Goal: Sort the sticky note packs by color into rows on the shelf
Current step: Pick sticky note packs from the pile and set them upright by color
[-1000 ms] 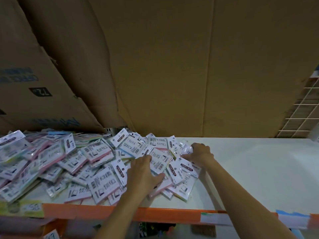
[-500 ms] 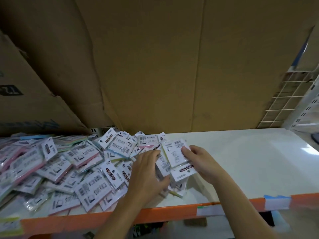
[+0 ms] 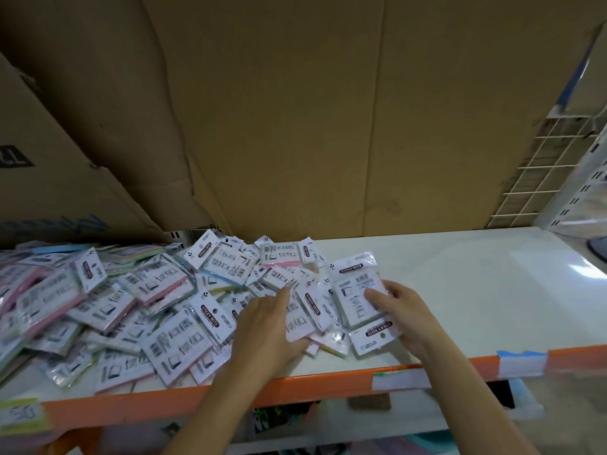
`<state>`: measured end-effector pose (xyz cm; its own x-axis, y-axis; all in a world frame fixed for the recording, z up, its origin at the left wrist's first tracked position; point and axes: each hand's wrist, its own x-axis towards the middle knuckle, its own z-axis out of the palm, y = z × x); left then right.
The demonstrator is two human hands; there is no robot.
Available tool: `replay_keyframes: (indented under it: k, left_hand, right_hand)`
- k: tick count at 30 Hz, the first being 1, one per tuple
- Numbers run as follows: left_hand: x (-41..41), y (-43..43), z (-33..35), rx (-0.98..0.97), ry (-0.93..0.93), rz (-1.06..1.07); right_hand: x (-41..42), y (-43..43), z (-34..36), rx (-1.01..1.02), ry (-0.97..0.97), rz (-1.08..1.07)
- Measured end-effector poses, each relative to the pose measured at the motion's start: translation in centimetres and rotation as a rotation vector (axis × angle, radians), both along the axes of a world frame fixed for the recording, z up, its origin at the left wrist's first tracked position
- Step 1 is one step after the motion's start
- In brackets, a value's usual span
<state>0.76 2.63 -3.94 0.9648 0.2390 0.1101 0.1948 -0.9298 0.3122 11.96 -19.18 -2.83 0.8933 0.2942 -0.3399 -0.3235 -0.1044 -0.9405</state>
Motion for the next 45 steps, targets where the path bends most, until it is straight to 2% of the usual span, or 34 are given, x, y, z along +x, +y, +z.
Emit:
replay_keyframes:
  k: [1,5,11,15,17,20,23,25,28,33,37,41,43,45]
  left_hand:
    - [0.1,0.0,0.5,-0.048,-0.028,0.033]
    - [1.0,-1.2,2.5,-0.497,-0.159,0.194]
    - [3.7,-5.5,2.7,-0.307,0.002,0.200]
    - [2.7,-6.0,1.8,-0.517,-0.020,-0.088]
    - [2.3,-5.5,1.3,-0.366,-0.034,-0.118]
    - [2.1,-5.1,0.9,-0.135,0.077,0.005]
    - [2.8,-6.5,0.8,-0.009,0.198,0.042]
    - [3.6,-7.4,0.8,-0.013,0.259,0.062]
    - [4.6,-7.5,1.2,-0.217,0.262,0.149]
    - [4.4,-7.4,1.7,-0.887,-0.015,0.256]
    - [4.3,-7.8,2.2,-1.081,-0.100,0.357]
    - [4.5,-8.0,2.7,-1.302,-0.082,0.347]
    - [4.5,-7.1,2.7,-1.209,-0.082,0.277]
    - [5.0,-5.4,2.2,-0.859,-0.120,0.194]
  right_hand:
    - [-0.2,-0.1,-0.2,-0.017,-0.006,0.002]
    - [-1.3,0.4,-0.6,-0.010,-0.003,0.007]
    - [-3.2,2.7,-0.4,0.134,0.012,0.111]
    - [-2.4,1.8,-0.8,0.029,-0.058,0.060]
    - [-1.6,0.7,-1.3,0.009,-0.060,-0.025]
    - [-0.8,-1.3,-1.5,-0.019,-0.065,-0.100]
    - [-0.5,-2.9,-1.5,-0.054,-0.091,-0.071]
    - [-0.4,-3.7,-1.8,-0.044,-0.091,-0.054]
    - [-0.1,-4.9,-2.1,0.055,-0.033,-0.044]
    - [0.1,-5.5,-2.6,0.351,0.202,-0.031]
    - [-0.3,-3.6,-2.0,0.447,0.262,0.075]
    - [-0.3,-1.3,-1.2,0.496,0.261,0.127]
    - [0.0,-0.7,-1.1,0.450,0.231,0.141]
    - [0.4,-0.5,-1.3,0.410,0.221,0.129]
